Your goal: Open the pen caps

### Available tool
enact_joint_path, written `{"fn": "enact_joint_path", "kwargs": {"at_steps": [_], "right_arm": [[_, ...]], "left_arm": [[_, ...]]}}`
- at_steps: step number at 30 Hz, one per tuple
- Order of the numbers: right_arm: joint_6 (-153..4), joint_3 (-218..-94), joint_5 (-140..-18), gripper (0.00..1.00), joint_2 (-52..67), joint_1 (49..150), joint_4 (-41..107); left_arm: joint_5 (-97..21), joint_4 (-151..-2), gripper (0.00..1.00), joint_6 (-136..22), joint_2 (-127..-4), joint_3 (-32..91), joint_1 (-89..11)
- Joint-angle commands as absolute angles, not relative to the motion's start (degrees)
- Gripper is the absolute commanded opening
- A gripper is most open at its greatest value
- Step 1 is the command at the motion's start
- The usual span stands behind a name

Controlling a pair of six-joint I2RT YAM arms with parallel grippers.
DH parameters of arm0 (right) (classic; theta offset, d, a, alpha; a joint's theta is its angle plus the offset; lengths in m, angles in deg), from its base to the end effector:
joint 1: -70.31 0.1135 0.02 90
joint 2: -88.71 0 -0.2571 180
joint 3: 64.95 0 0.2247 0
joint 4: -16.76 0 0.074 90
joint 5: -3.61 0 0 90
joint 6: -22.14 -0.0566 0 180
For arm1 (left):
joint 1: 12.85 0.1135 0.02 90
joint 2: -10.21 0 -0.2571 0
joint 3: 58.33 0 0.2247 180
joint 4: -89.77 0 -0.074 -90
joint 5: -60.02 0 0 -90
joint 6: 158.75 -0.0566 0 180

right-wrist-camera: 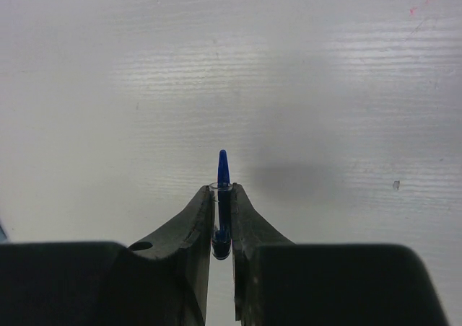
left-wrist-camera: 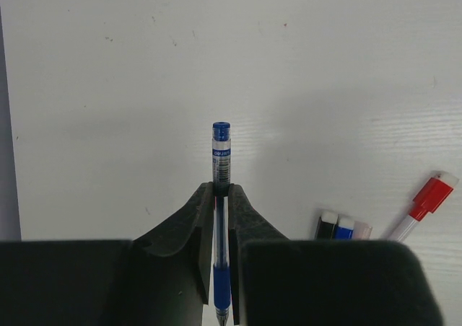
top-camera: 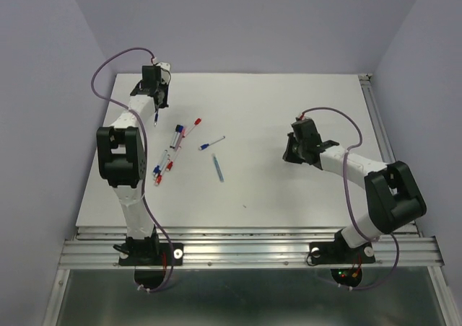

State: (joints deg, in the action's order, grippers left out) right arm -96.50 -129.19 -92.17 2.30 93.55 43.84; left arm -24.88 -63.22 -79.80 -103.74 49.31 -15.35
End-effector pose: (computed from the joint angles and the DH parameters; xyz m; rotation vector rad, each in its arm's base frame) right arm 0.2752 0.1120 0.1866 0.1609 2.4399 0.2862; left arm 0.4564 -0.0149 0.2522 0.2028 2.1458 0.1823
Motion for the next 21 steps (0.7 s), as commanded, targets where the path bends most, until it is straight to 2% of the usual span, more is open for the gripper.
{"fn": "enact_joint_path", "kwargs": {"at_steps": [1,12,14,15,21], "right_arm": [[-94.05,-131.94,-91.31,0.15,0.30,93.25,40.59],[-93.52,-131.94,-89.47,0.15,-4.19,93.34,39.89],[-93.26,-131.68,-89.29,0.18,-4.28,93.34,39.89],[-93.26,-131.77,-89.29,0.19,-4.28,93.34,40.24],[-93.78,-132.03,-90.26,0.31,-3.75,93.34,40.42]], "left_arm": [[-23.48,-62.80,0.00,-84.65,-106.15,51.81,-15.05],[-23.92,-61.48,0.00,-84.39,-112.40,54.44,-14.78],[-23.83,-61.30,0.01,-83.78,-112.92,54.79,-14.78],[-23.65,-61.04,0.10,-83.52,-113.36,55.06,-14.78],[-22.95,-59.46,0.35,-82.90,-114.16,56.11,-14.78]]}}
